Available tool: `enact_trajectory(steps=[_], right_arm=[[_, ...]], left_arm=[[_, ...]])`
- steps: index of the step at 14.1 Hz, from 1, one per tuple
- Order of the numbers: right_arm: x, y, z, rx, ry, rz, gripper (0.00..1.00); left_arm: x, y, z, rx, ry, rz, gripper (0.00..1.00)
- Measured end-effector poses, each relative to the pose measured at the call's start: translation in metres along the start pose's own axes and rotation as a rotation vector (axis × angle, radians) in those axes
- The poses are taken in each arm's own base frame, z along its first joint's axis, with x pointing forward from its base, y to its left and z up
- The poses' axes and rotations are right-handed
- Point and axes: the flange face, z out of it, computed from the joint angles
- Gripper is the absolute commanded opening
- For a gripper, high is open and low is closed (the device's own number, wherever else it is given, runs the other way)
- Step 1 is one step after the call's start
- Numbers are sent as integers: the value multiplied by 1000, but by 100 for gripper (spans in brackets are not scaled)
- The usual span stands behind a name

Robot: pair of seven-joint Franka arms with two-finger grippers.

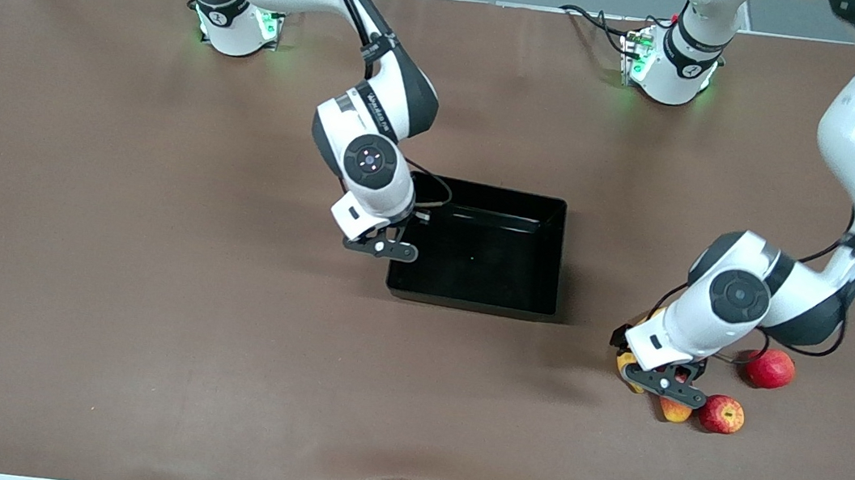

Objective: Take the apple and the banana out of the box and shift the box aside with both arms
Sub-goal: 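Lower the banana with the left gripper while the right gripper grips the tray, then drag the tray away with the right gripper while the left gripper withdraws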

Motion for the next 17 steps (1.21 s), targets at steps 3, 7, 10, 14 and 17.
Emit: enact_trajectory(steps=[3, 7, 10, 14, 17], right_arm=[[24, 36, -42, -11, -45, 6, 0], [54, 114, -110, 17, -70, 9, 0], [65, 174, -148, 37, -84, 49, 0], [81, 282, -163, 18, -79, 84, 0], [90, 376, -162, 20, -89, 55, 0]], left_arm=[[2, 8, -85, 55, 17, -36, 100], [-7, 9, -169, 109, 47, -88, 100], [-17, 14, -223, 102, 73, -140, 100], [-38, 0, -282, 68, 12, -247, 100], [-48, 0, -314, 63, -2, -276, 100]])
